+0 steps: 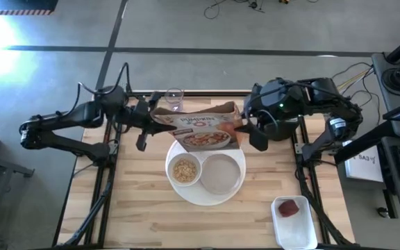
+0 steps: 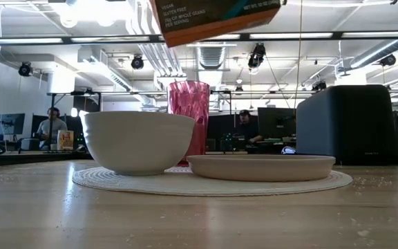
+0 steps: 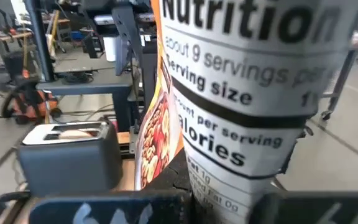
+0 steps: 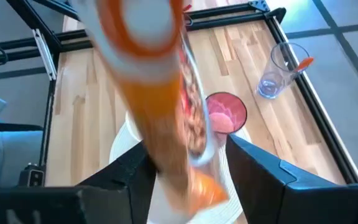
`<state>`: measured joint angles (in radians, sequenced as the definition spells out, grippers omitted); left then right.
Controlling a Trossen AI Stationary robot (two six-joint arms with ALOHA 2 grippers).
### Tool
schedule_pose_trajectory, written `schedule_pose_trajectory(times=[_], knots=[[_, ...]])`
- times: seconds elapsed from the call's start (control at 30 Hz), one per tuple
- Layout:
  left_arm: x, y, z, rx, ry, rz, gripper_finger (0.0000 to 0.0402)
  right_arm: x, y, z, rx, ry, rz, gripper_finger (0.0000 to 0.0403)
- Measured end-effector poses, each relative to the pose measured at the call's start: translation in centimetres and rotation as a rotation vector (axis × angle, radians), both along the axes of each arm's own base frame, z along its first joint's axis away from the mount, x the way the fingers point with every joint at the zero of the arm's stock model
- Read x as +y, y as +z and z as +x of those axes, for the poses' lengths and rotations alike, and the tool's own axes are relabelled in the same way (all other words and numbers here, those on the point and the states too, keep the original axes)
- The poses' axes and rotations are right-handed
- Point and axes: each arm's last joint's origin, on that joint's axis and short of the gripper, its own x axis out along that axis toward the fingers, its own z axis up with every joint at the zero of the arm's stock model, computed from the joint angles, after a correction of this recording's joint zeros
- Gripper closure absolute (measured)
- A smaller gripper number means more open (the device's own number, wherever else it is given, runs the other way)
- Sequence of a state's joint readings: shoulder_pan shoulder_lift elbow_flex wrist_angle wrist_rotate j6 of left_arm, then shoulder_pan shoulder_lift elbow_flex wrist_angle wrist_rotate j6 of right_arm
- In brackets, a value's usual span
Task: Arrange a breakfast setting
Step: Pour the cereals from the cereal box into the white bowl
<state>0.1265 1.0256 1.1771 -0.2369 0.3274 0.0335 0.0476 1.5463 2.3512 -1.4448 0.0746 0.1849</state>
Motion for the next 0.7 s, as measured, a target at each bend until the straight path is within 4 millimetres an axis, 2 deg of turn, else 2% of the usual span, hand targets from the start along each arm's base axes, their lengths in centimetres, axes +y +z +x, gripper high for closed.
schedule_pose_trajectory(times=[0.2, 0.37, 0.7], knots=[[0.1, 2.4, -1.3, 0.028, 0.086, 0.072, 0.0401, -0.1, 0.5, -1.4, -0.008, -0.005, -0.001, 0.0209], [0.4, 3.7, -2.7, 0.116, 0.253, 0.102, 0.0401, -0.1, 0.9, -2.0, -0.026, -0.023, 0.02, 0.0207], [1.0, 4.9, -5.6, 0.265, 0.592, 0.089, 0.0401, -0.1, 0.5, -2.0, 0.011, -0.021, 0.017, 0.0206]])
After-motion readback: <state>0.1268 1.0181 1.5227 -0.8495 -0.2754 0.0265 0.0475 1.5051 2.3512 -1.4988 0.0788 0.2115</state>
